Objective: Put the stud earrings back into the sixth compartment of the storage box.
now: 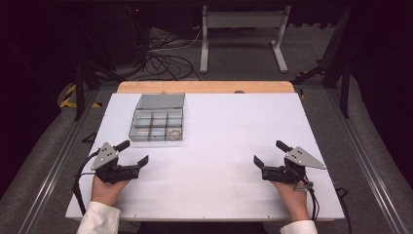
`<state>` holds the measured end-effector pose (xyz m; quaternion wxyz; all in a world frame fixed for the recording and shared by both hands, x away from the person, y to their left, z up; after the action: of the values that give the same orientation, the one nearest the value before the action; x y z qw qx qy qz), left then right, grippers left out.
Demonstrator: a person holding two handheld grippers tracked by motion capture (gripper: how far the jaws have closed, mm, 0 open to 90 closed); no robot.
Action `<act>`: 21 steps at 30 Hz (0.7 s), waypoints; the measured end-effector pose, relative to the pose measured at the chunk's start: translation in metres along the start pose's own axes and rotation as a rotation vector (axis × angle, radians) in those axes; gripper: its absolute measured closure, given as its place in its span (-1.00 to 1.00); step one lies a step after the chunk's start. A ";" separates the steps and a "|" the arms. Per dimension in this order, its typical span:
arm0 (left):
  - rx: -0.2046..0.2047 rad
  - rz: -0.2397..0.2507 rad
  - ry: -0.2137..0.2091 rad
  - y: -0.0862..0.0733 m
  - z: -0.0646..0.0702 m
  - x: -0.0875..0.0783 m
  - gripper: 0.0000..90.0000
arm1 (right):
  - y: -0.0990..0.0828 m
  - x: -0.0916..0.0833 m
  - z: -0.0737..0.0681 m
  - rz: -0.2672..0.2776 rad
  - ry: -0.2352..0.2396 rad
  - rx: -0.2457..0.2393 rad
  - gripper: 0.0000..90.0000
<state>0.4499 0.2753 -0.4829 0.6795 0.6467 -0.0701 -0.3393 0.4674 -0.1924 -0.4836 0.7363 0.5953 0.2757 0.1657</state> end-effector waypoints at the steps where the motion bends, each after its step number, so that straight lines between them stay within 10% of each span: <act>1: -0.001 0.001 0.001 0.000 0.000 0.000 -0.78 | -0.001 -0.002 0.002 0.001 -0.007 -0.006 -0.99; 21: 0.001 0.001 0.002 -0.002 0.000 0.000 -0.78 | -0.008 -0.026 0.015 0.027 -0.044 0.027 -1.00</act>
<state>0.4491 0.2751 -0.4847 0.6793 0.6475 -0.0696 -0.3383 0.4553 -0.2209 -0.4843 0.7318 0.6123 0.2538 0.1586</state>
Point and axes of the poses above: each handheld gripper's, and its own axes: x roughly forward along the jaws, y roughly out of its top, z roughly to its right, the point moved 5 cm from there along x, roughly forward along the jaws, and after that the axes turned 10 degrees about -x, right-handed, at the moved point
